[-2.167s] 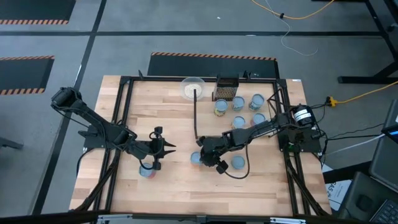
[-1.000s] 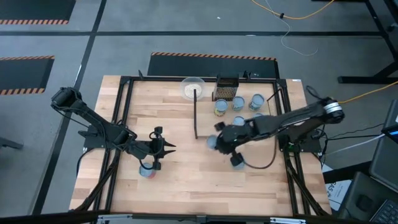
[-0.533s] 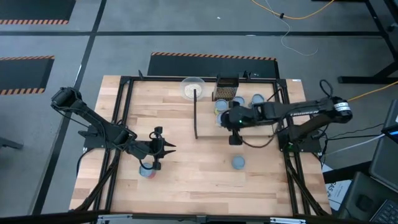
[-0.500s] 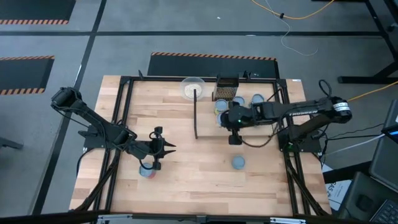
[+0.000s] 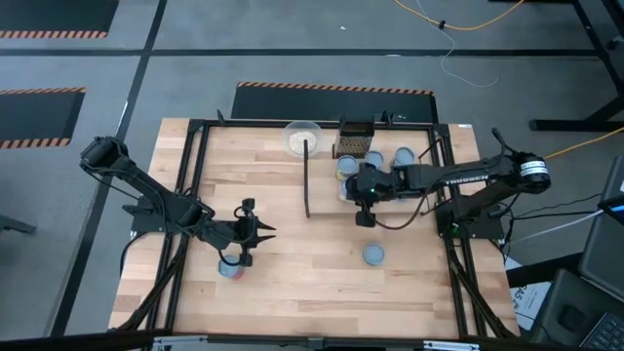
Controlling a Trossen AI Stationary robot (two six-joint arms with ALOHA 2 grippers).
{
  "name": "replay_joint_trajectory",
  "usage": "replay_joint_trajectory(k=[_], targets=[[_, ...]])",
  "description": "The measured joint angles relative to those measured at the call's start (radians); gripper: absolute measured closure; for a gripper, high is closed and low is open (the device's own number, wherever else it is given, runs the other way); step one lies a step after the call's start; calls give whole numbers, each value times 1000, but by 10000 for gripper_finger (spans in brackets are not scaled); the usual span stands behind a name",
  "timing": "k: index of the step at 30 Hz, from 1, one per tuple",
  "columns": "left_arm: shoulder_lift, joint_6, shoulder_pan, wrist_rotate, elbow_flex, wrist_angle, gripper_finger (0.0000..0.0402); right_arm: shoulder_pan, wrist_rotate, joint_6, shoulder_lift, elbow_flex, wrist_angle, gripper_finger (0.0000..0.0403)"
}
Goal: Pick and place cans onto a shelf
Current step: Put the canned meatballs on the shelf
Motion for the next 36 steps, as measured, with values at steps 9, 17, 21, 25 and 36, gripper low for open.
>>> replay_joint_trajectory(k=[9,17,21,25,36], targets=[[0,0,0,0,0,0,328,0,0,1,10,-9,11,390],[0,0,0,0,0,0,328,0,0,-1,54,-9,15,390],[0,0,0,0,0,0,328,0,0,-1,68,-8,17,390],[0,0,0,0,0,0,328,0,0,-1,69,-8,18,384],[0,0,0,0,0,-1,328,0,0,-5,69,-7,14,359]])
